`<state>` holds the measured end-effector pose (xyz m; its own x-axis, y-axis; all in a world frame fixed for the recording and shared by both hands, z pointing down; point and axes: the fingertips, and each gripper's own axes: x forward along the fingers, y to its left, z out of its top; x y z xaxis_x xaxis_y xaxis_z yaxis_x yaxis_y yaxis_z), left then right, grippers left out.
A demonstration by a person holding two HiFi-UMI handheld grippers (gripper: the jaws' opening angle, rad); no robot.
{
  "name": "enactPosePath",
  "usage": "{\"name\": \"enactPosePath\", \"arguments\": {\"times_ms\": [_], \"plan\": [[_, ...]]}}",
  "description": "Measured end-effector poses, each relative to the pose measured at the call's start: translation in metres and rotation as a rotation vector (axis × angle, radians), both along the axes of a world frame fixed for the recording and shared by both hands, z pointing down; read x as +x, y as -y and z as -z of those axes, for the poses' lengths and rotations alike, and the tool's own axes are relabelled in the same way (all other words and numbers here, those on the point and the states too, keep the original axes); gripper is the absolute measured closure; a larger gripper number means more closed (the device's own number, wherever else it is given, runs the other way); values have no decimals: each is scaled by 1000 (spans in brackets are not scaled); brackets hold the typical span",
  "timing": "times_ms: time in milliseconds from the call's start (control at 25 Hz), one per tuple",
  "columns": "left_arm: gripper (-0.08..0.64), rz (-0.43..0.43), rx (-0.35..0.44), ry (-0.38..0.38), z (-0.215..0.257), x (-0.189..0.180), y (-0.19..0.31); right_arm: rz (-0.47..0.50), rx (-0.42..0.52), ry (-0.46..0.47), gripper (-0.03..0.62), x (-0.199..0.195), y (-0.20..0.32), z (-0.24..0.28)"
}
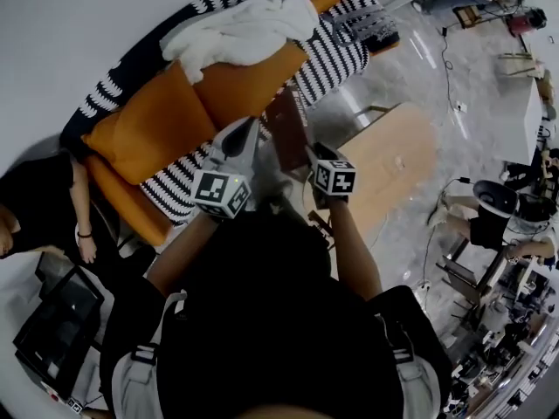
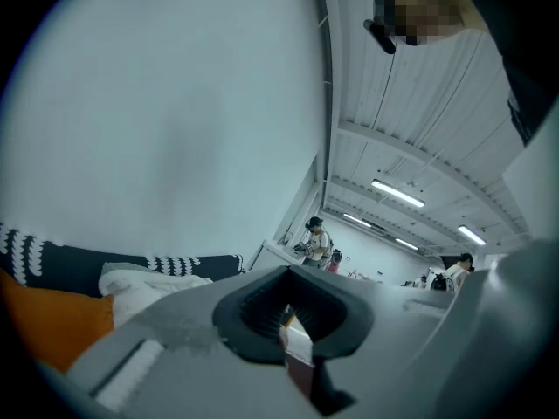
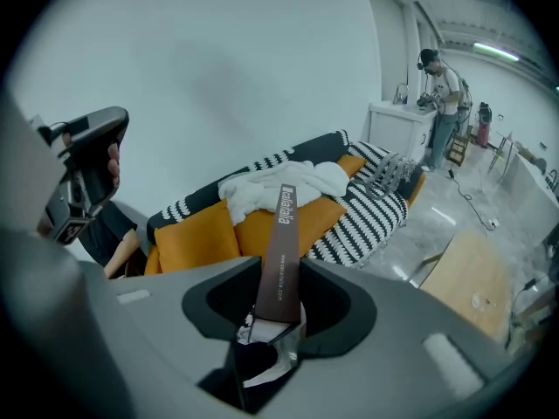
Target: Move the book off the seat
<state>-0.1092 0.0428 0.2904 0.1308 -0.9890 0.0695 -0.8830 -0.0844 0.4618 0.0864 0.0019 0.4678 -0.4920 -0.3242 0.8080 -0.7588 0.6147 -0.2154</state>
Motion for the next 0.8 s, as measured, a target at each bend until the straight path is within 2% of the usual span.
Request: {"name": "enactPosePath", "arguments": {"times_ms": [320,800], "plan": [[554,-87,0,7,2,55,22,-87,-2,6,446,57,4,-2],[554,-223,-5,35,3,136,26,-231,0,30,446,143,-11,-4]]}}
